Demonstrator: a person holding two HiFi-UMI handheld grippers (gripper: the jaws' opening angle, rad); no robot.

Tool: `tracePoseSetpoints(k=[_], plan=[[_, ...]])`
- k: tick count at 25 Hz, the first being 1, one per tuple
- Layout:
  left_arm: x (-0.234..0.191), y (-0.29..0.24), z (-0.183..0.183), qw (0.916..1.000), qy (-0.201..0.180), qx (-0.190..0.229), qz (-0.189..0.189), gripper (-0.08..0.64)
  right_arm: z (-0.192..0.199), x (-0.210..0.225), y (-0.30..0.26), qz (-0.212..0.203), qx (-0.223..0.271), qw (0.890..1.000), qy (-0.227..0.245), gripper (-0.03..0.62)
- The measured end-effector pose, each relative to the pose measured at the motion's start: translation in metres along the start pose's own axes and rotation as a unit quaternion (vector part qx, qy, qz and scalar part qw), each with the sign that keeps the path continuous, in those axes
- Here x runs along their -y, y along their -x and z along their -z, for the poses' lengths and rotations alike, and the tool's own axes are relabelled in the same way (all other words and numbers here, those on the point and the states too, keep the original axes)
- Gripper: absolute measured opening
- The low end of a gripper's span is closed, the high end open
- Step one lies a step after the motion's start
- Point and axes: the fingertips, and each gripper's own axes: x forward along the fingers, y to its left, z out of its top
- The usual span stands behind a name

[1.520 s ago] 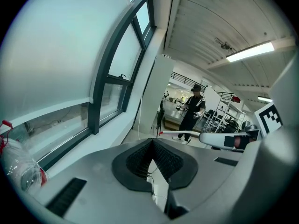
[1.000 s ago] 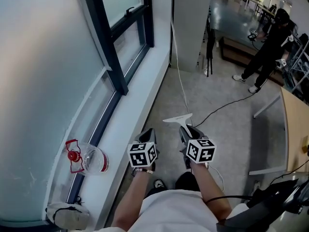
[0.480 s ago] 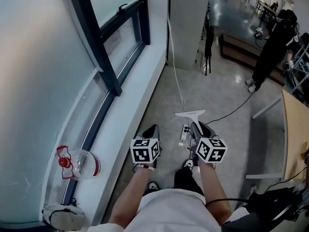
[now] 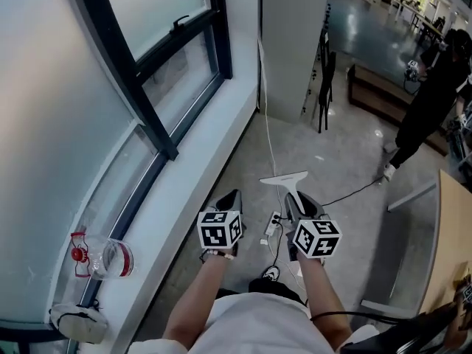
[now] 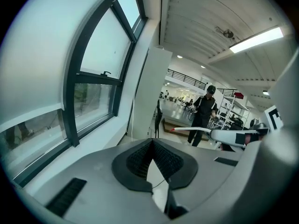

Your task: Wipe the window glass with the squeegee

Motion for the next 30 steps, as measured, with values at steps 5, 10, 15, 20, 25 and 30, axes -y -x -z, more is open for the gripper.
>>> tracePoseSetpoints(k=[5,10,15,20,25,30], plan=[[0.013,-0.039,-0.035,0.9995,0.001,0.018,-0.026,0.0,-0.028,0.023,-0.034,-0.04,-0.004,0.999,0.018,0.092],[-0.001,-0.072,-0.066,0.9984,0.007,0.032,-0.046,0.0,-0.054,0.032,-0.079,-0.068,-0.006,0.997,0.033,0.092],[-0.034,-0.112,-0.098,0.9972,0.014,0.046,-0.057,0.0,-0.082,0.03,-0.138,-0.089,-0.003,0.995,0.05,0.092],[-0.074,-0.165,-0.147,0.9953,0.019,0.061,-0.073,0.0,-0.122,0.034,-0.213,-0.1,0.001,0.994,0.054,0.092],[-0.125,-0.2,-0.198,0.991,0.025,0.079,-0.106,0.0,-0.164,0.024,-0.296,-0.12,0.002,0.991,0.056,0.092],[-0.172,-0.211,-0.251,0.9856,0.016,0.104,-0.132,0.0,-0.199,-0.004,-0.365,-0.15,0.011,0.986,0.069,0.092]])
